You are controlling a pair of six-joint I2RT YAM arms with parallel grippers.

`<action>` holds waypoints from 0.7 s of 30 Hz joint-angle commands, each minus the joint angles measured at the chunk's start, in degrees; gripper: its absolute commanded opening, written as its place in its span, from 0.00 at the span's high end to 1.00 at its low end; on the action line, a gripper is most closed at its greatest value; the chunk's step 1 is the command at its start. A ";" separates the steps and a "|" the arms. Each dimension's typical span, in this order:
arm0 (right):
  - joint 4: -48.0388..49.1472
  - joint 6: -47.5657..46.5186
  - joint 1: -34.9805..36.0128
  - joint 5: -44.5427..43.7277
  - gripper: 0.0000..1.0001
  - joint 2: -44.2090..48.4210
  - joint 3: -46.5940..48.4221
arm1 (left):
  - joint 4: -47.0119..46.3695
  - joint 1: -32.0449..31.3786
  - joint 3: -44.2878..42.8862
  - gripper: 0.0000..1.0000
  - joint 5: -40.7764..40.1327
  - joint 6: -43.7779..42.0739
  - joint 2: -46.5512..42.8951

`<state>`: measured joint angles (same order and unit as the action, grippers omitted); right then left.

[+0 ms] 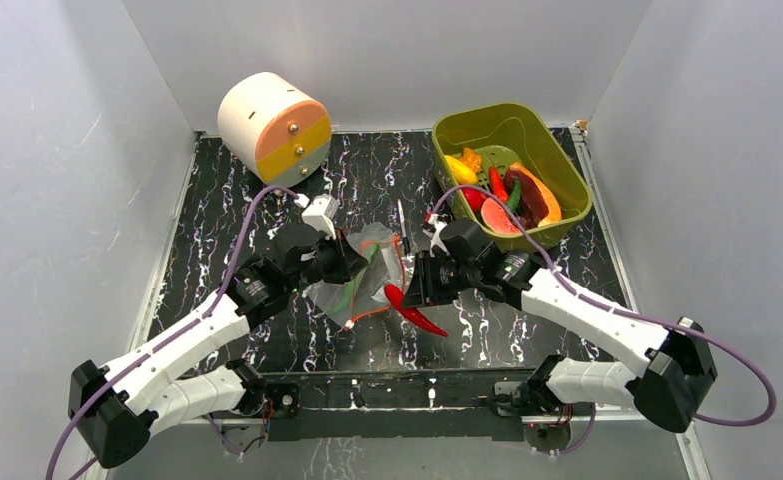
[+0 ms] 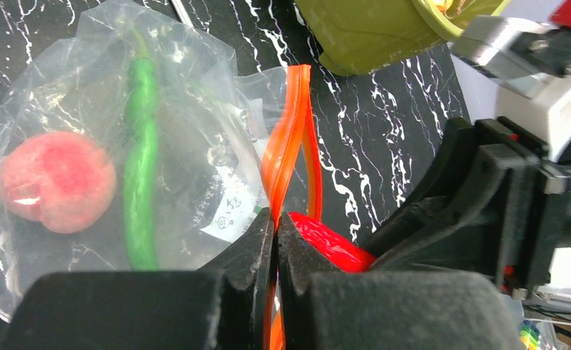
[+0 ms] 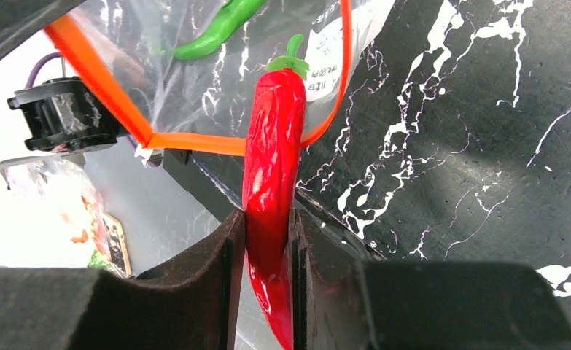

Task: Place the food in the zip-top bag and seal the zipper
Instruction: Place the fake vegetable in the zipper food storage bag.

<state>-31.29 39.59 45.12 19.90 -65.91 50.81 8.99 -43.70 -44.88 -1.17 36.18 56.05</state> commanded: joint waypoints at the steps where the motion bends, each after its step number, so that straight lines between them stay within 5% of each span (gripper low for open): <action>1: 2.95 0.42 0.57 0.43 0.84 -1.72 3.48 | -1.01 -0.11 0.27 1.00 3.22 0.83 -1.69; 4: 2.95 0.42 0.58 0.43 0.84 -2.54 4.01 | -1.92 -0.15 1.24 1.00 5.53 1.64 -2.39; 5: 17.52 -0.32 0.62 -8.97 0.62 -2.68 3.95 | -2.29 -0.15 1.71 1.00 5.90 1.92 -2.62; 6: 18.20 16.92 0.65 -8.82 0.80 -2.89 3.85 | -2.60 -0.15 2.07 1.00 6.25 2.28 -2.81; 7: 18.60 19.66 0.67 -9.44 0.83 -3.09 3.86 | -2.84 -0.15 2.29 1.00 6.50 2.63 -2.94; 21: 23.45 24.70 2.61 -21.62 0.83 -6.17 3.44 | -4.95 -0.15 3.01 1.00 9.13 5.88 -3.00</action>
<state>-14.00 61.34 46.72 4.60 -72.31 52.47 5.89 -43.70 -42.72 5.93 40.25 54.63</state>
